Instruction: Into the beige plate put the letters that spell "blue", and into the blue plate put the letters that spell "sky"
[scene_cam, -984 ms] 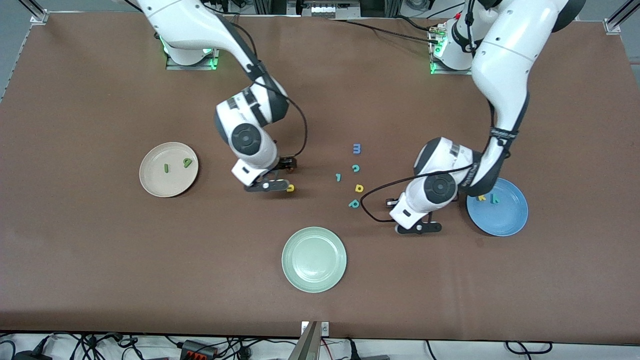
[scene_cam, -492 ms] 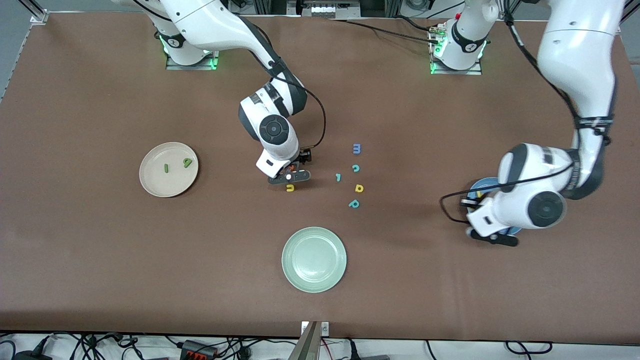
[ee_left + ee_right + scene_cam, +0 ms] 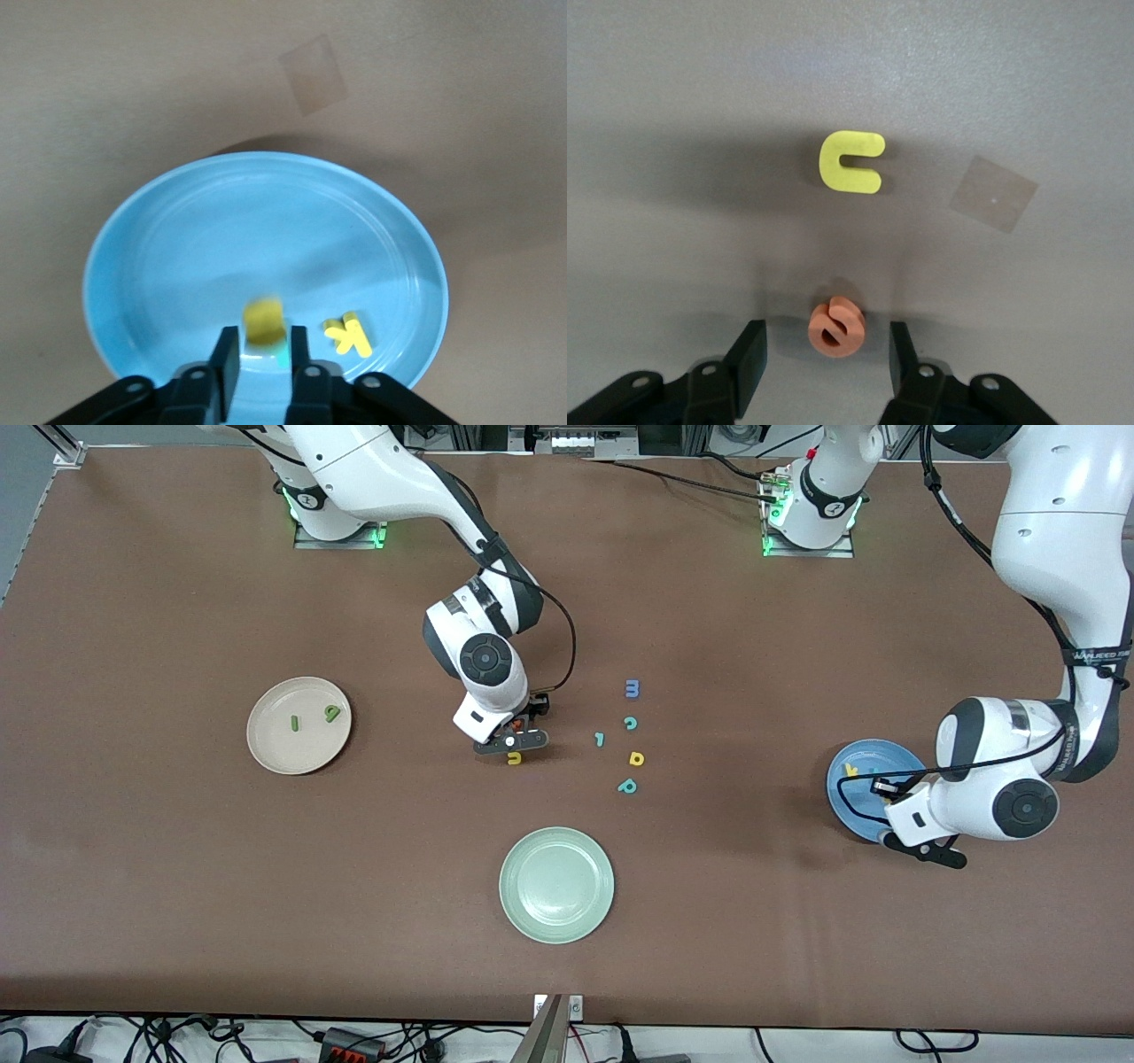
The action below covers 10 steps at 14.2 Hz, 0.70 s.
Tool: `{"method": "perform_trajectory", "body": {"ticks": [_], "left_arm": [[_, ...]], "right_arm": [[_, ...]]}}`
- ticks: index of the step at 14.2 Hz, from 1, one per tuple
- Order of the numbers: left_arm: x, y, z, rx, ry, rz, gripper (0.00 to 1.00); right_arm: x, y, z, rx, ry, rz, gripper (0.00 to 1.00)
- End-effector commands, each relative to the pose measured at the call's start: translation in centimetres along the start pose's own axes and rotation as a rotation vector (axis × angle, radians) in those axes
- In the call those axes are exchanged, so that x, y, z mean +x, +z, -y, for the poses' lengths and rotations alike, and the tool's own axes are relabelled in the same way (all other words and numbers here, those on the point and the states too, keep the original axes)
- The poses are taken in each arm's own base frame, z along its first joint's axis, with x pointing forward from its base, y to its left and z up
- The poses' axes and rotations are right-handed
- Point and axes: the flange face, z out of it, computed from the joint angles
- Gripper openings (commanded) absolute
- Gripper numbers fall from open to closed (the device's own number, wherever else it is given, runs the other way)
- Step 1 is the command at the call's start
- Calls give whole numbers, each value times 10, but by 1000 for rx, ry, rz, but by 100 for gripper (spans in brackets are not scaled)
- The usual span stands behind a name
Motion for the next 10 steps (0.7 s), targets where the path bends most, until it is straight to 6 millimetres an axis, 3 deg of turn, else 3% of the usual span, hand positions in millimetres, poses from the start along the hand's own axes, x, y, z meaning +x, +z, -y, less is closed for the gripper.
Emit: {"method": "perform_trajectory", "body": {"ticks": [1, 3, 6, 9, 10], "left_arm": [[-1, -11, -8, 26, 35, -4, 100], [-4, -30, -13, 32, 38, -2, 100], [-11, -75, -28, 48, 44, -36, 100], [-29, -144, -48, 72, 48, -87, 100], [-33, -165, -54, 66, 44, -85, 100]], "right_arm": [[3, 0, 4, -11, -4, -16, 57], [4, 3, 2, -14, -1, -13, 56], [4, 6, 3, -15, 0, -10, 54], [4, 7, 3, -16, -3, -8, 50], [5, 7, 2, -15, -2, -8, 41]]}}
